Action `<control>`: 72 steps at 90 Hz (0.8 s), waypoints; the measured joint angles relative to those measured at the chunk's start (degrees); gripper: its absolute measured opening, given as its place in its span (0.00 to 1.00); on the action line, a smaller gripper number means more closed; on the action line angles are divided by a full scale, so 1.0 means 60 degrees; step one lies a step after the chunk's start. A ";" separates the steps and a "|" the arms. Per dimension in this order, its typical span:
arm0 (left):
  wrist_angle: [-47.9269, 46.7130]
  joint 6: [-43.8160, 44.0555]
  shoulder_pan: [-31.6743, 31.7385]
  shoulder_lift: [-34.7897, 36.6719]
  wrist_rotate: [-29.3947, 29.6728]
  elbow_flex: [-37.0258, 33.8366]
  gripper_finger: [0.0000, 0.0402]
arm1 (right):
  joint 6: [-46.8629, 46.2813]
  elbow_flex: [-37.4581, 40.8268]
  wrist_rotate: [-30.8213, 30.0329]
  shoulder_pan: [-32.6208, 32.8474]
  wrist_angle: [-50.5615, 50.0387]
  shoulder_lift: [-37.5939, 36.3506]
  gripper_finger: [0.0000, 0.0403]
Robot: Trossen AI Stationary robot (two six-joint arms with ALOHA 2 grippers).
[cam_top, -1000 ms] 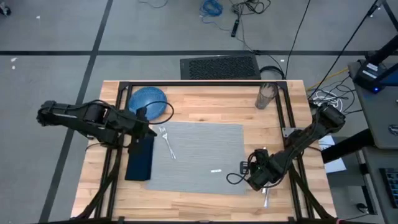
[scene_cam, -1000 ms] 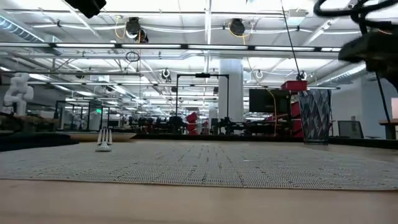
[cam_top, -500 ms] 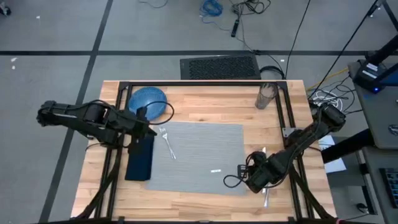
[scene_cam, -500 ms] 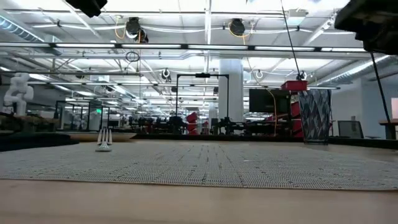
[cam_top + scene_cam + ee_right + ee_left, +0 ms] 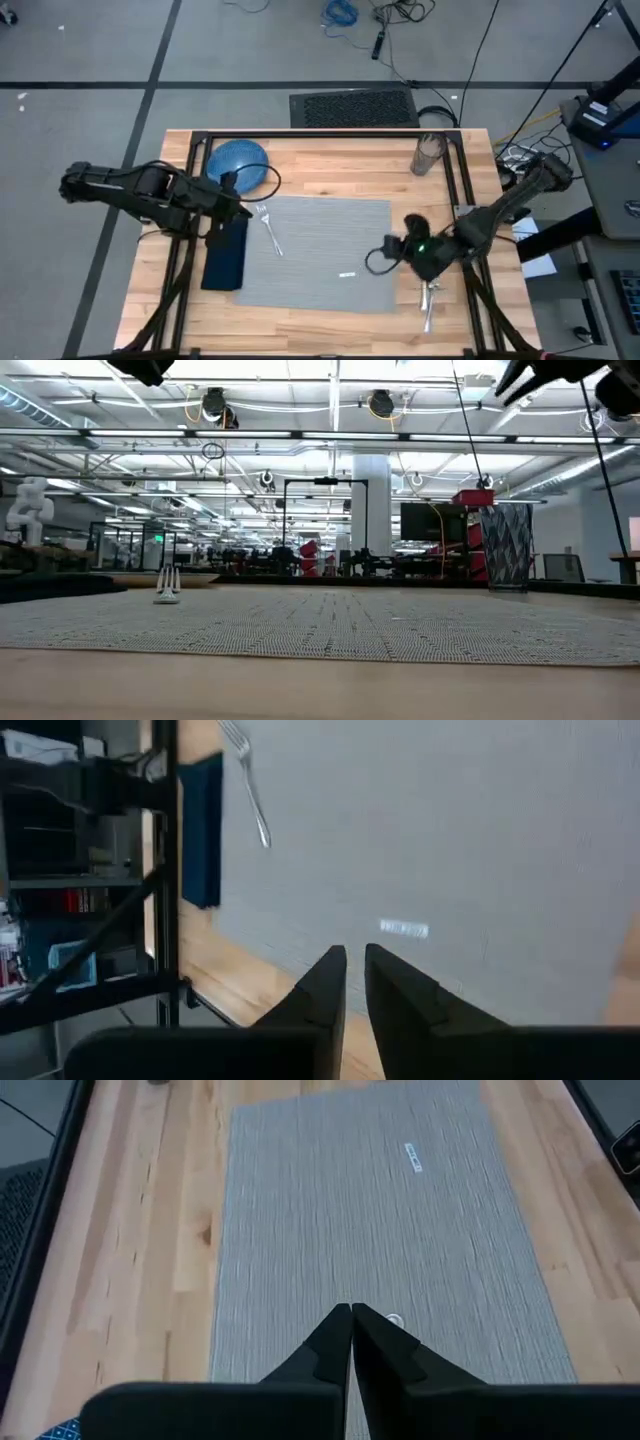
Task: Set table place
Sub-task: Put the silver knife on the right side of the gray placemat
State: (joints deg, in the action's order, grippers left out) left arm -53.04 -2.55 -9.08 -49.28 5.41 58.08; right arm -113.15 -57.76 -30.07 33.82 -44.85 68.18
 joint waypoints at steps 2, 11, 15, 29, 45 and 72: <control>0.0000 0.0000 0.0000 0.0000 0.0000 -0.0001 0.00 | -0.0043 -0.0002 0.0027 -0.0044 -0.0355 -0.0191 0.07; 0.0003 0.0015 0.0000 -0.0036 0.0000 -0.0001 0.00 | -0.0779 -0.0011 0.0733 -0.0253 -0.2662 -0.0980 0.04; 0.0004 0.0023 0.0000 -0.0039 0.0000 -0.0001 0.00 | -0.1299 -0.0007 0.1356 -0.0339 -0.3867 -0.1227 0.02; 0.0004 0.0090 0.0000 -0.0040 0.0000 -0.0004 0.00 | -0.2419 -0.0007 0.3535 -0.0397 -0.7166 -0.1633 0.01; 0.0004 0.0064 0.0000 -0.0088 0.0000 -0.0004 0.00 | -0.2082 0.0116 0.3108 -0.0395 -0.7541 -0.2119 0.01; 0.0007 -0.0175 0.0023 -0.0446 0.0004 -0.0004 0.00 | -0.2355 0.0113 0.1161 -0.0393 -0.7235 -0.2167 0.01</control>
State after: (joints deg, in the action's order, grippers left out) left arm -52.99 -3.60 -8.94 -51.95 5.43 58.06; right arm -127.28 -57.08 -23.10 31.46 -88.26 55.18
